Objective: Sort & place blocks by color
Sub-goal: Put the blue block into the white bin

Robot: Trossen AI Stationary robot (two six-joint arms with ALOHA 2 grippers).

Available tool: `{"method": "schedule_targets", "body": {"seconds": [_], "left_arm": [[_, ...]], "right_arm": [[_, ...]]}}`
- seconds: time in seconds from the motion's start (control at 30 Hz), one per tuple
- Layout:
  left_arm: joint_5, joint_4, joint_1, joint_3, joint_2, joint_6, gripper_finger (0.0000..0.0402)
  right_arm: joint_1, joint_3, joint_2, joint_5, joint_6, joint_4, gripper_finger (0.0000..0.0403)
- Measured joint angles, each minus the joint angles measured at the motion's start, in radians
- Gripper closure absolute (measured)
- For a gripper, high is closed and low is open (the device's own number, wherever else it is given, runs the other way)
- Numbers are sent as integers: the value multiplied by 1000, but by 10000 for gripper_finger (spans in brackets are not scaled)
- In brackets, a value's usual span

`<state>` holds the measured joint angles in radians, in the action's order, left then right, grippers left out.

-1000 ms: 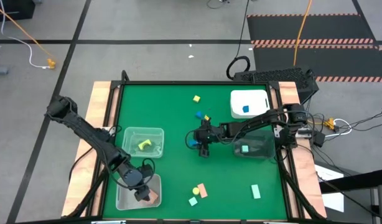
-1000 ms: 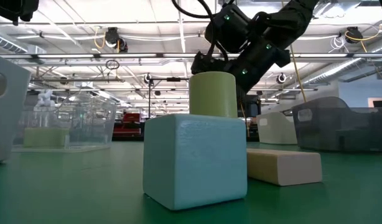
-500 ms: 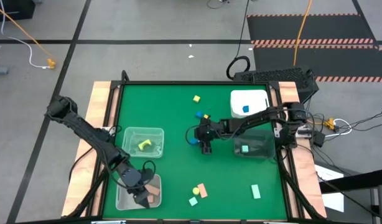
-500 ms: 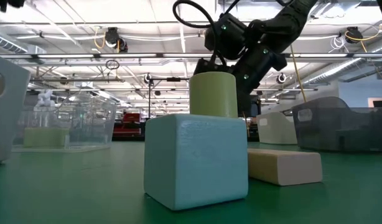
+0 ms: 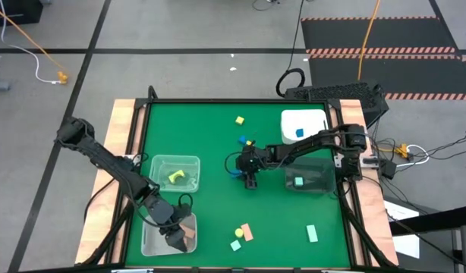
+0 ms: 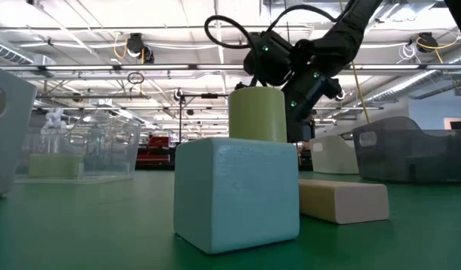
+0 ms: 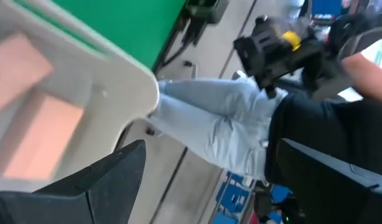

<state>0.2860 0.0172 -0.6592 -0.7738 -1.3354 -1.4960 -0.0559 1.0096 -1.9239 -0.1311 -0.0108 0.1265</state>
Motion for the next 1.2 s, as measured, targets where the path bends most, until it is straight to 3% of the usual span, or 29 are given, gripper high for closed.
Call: {"method": "schedule_targets", "body": {"seconds": [0.13, 0.3, 0.5, 0.7, 0.97, 1.2], "left_arm": [[-53, -41, 24, 0, 0, 59, 41], [-129, -93, 68, 0, 0, 167, 41], [-131, -90, 126, 0, 0, 291, 41], [-164, -100, 194, 0, 0, 368, 41], [-207, -143, 375, 0, 0, 580, 41], [-98, -160, 567, 0, 0, 800, 41]], "right_arm": [[2, 1, -24, 8, 78, 17, 219], [5, 0, -18, 6, 108, 49, 292], [5, -4, 31, -2, 130, 7, 292], [-10, -3, 175, 11, 130, -13, 292], [-10, -4, 404, 261, 88, -115, 292], [-10, -3, 576, 498, 50, -88, 292]]}}
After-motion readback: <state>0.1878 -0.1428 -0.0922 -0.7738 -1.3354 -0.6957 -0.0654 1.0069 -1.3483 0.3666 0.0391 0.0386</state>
